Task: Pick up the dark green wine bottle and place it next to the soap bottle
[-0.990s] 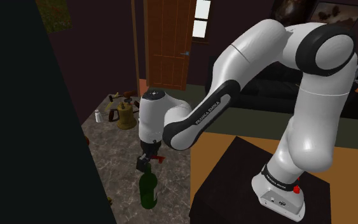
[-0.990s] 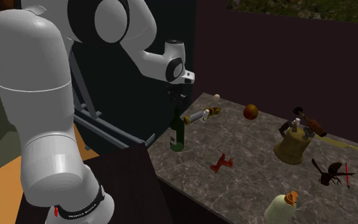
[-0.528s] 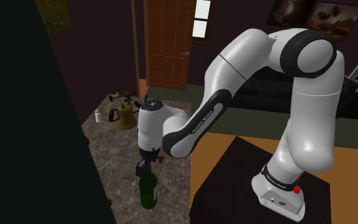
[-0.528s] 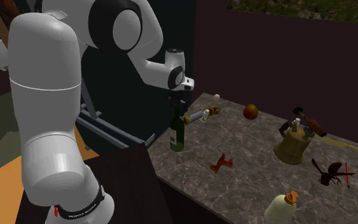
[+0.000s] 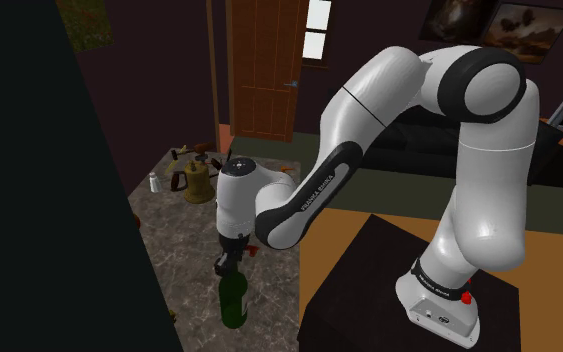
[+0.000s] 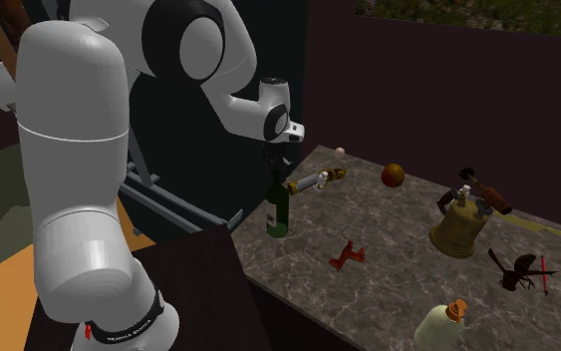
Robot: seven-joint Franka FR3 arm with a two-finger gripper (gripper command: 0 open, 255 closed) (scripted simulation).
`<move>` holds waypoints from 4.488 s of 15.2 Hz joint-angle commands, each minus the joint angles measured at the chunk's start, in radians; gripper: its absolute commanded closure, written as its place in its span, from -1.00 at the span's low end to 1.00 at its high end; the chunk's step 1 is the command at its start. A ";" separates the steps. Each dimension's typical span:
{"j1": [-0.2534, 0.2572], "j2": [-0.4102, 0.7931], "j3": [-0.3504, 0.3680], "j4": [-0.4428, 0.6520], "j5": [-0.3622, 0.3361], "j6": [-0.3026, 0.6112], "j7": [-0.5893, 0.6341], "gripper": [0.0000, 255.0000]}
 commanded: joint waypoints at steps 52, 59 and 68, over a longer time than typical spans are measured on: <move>-0.071 -0.369 0.080 0.192 0.253 -0.524 -0.170 1.00; -0.073 -0.394 0.077 0.262 0.265 -0.615 -0.177 1.00; -0.076 -0.408 0.074 0.369 0.270 -0.735 -0.179 1.00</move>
